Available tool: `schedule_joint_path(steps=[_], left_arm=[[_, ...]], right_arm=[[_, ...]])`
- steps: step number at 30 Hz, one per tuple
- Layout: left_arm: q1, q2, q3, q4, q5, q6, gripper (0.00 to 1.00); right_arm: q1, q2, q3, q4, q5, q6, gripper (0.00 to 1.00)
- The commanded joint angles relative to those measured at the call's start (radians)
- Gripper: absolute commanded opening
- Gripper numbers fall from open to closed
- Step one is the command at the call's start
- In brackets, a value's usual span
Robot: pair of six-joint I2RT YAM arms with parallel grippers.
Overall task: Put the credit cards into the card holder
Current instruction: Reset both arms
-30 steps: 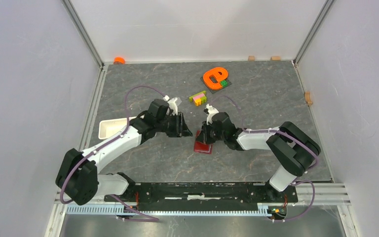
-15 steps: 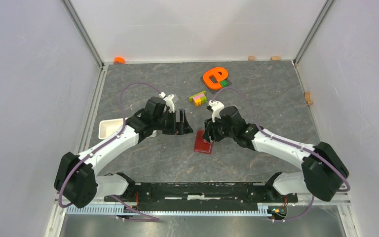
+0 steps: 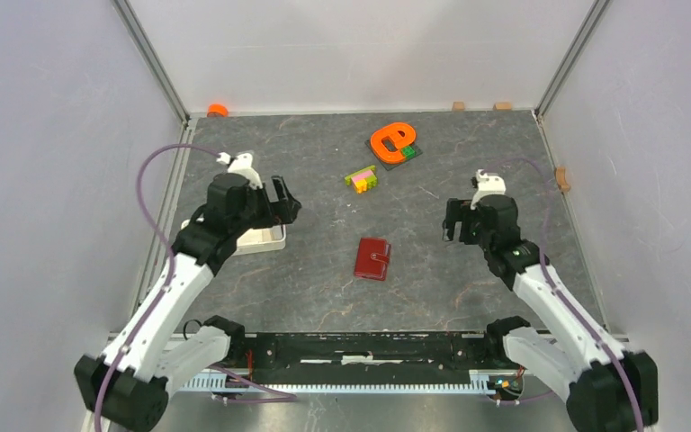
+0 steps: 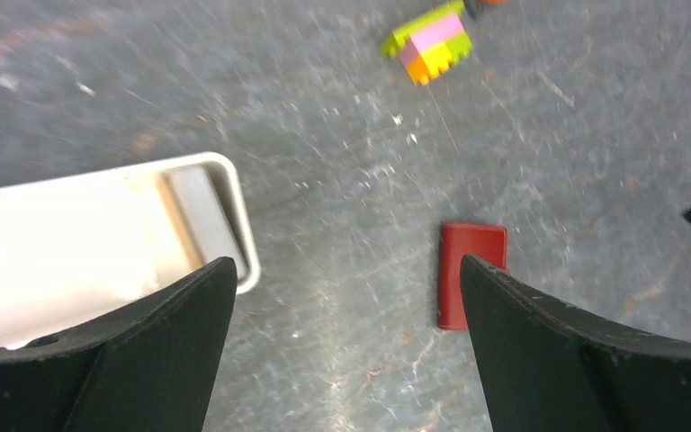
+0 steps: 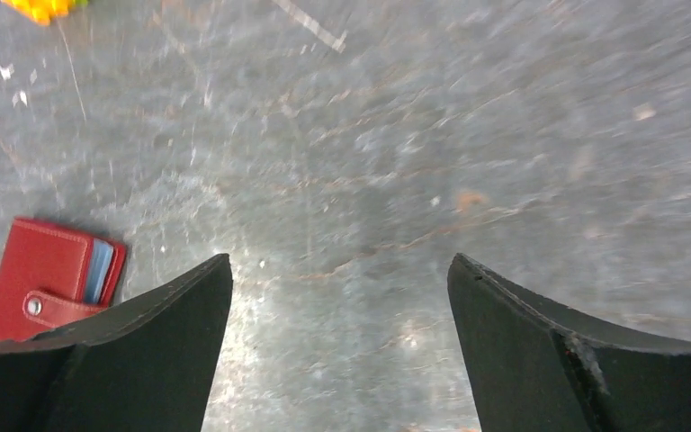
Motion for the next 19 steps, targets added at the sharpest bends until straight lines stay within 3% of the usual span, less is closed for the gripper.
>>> schedule_joint_path(steps=[1,8,19], left_arm=[[0.000,-0.155,0.062,-0.081,-0.261,0.155,1.00],[0.000,-0.322,-0.010,-0.118,-0.379,0.208,1.00],[0.001,-0.335,-0.021,-0.108,-0.350,0.220,1.00]], right_arm=[[-0.011,-0.177,-0.023,0.072,0.195,-0.102,0.94],[-0.012,-0.400,-0.146,0.231,0.285,-0.184,0.96],[-0.011,-0.412,-0.151,0.236,0.296,-0.191,0.96]])
